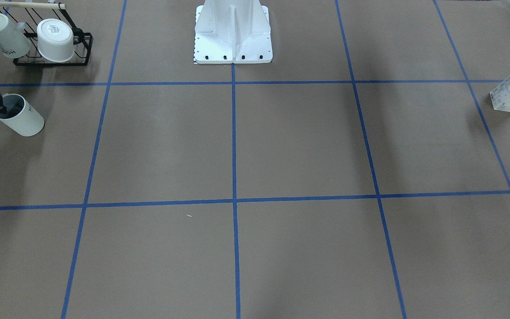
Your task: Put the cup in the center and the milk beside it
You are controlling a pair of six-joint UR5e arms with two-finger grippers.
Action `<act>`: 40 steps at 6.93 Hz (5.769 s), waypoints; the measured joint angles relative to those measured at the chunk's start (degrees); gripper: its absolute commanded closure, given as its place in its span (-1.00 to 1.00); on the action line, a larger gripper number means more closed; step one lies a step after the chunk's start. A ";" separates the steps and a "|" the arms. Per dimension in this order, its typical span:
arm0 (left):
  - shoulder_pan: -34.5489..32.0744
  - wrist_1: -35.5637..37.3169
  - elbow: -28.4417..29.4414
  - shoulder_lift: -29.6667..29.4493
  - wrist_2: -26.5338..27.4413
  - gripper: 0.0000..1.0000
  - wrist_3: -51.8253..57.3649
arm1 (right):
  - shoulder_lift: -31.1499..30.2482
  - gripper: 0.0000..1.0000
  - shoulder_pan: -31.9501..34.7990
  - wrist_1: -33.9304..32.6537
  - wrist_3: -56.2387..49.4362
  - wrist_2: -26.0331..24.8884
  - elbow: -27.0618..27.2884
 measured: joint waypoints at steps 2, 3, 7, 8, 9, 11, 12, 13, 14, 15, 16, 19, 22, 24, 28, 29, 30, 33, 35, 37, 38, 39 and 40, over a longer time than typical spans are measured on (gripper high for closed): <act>0.00 -0.06 -0.08 0.06 -0.02 -0.97 -0.05 | 0.23 1.00 1.34 -0.19 0.53 0.78 1.77; 0.00 -0.07 -0.10 0.07 -0.09 -0.97 -0.07 | 1.15 1.00 1.74 -0.55 3.85 1.22 4.81; 0.08 -2.71 0.59 0.00 -0.07 -0.97 -0.35 | 30.64 1.00 -15.19 -1.53 43.01 -8.27 1.12; 0.08 -3.76 0.85 -0.01 -0.04 -0.97 -0.43 | 42.24 1.00 -19.32 -3.96 50.29 -13.52 -5.49; 0.09 -4.22 0.91 -0.02 -0.01 -0.97 -0.50 | 51.37 1.00 -21.45 -6.52 55.58 -16.18 -12.09; 0.09 -5.05 0.99 -0.07 0.16 -0.97 -0.55 | 63.07 0.60 -23.44 -4.35 66.92 -18.03 -25.67; 0.09 -5.25 1.26 -0.05 0.23 -0.97 -0.39 | 65.34 -0.43 -24.03 -2.73 69.82 -18.47 -29.32; 0.05 -5.53 1.34 0.69 0.27 -0.97 -0.05 | 66.07 -0.99 -24.48 -2.01 70.71 -19.03 -30.69; -0.14 -7.27 0.79 3.19 0.43 -0.96 1.40 | 66.38 -1.00 -24.27 -1.65 70.91 -19.37 -31.04; -0.58 -10.56 0.12 7.42 0.90 -0.96 4.85 | 66.58 -1.00 -23.06 -1.19 70.73 -19.10 -30.81; -1.16 -13.08 -0.30 11.36 1.35 -0.96 8.46 | 66.52 -1.00 -21.64 -0.43 70.30 -18.37 -30.44; -1.62 -15.27 0.94 17.55 3.21 -0.96 14.20 | 65.54 -1.00 -20.75 1.44 70.00 -17.85 -30.10; -1.35 -15.52 3.27 18.33 3.01 -0.96 14.59 | 64.50 -1.00 -21.05 1.65 69.94 -17.95 -28.73; -1.12 -15.40 5.20 18.11 2.51 -0.86 14.50 | 63.78 -1.00 -21.15 1.64 69.96 -17.89 -27.55; -0.75 -15.13 5.81 17.16 0.14 0.99 12.36 | 63.30 -1.00 -21.17 1.66 70.03 -17.85 -26.60; -0.73 -15.27 5.68 17.11 -0.71 1.00 11.79 | 62.93 -1.00 -21.17 1.64 69.99 -17.83 -26.10; -0.71 -15.33 4.70 16.50 -1.83 1.00 11.01 | 62.13 -1.00 -21.17 1.56 69.99 -17.77 -24.59; 0.03 -9.81 0.31 5.10 -4.52 1.00 2.96 | 53.05 -1.00 -19.52 1.04 69.47 -17.47 -14.06; 4.09 3.61 -0.25 -11.09 -4.21 1.00 -4.02 | 43.76 -1.00 -14.32 0.82 63.52 -15.48 -7.30; 13.58 9.33 -0.14 -24.92 -0.30 1.00 -19.16 | 36.94 -1.00 -6.69 0.78 51.81 -10.71 -5.75; 21.27 11.45 0.43 -31.88 4.19 1.00 -28.35 | 33.37 -1.00 -3.49 0.80 44.38 -9.63 -5.81; 28.66 14.22 2.61 -39.45 9.25 1.00 -34.91 | 29.56 -1.00 -0.67 0.84 36.54 -9.03 -6.00; 34.35 15.83 7.74 -47.87 12.65 1.00 -38.89 | 25.70 -1.00 2.20 1.04 29.59 -7.66 -5.98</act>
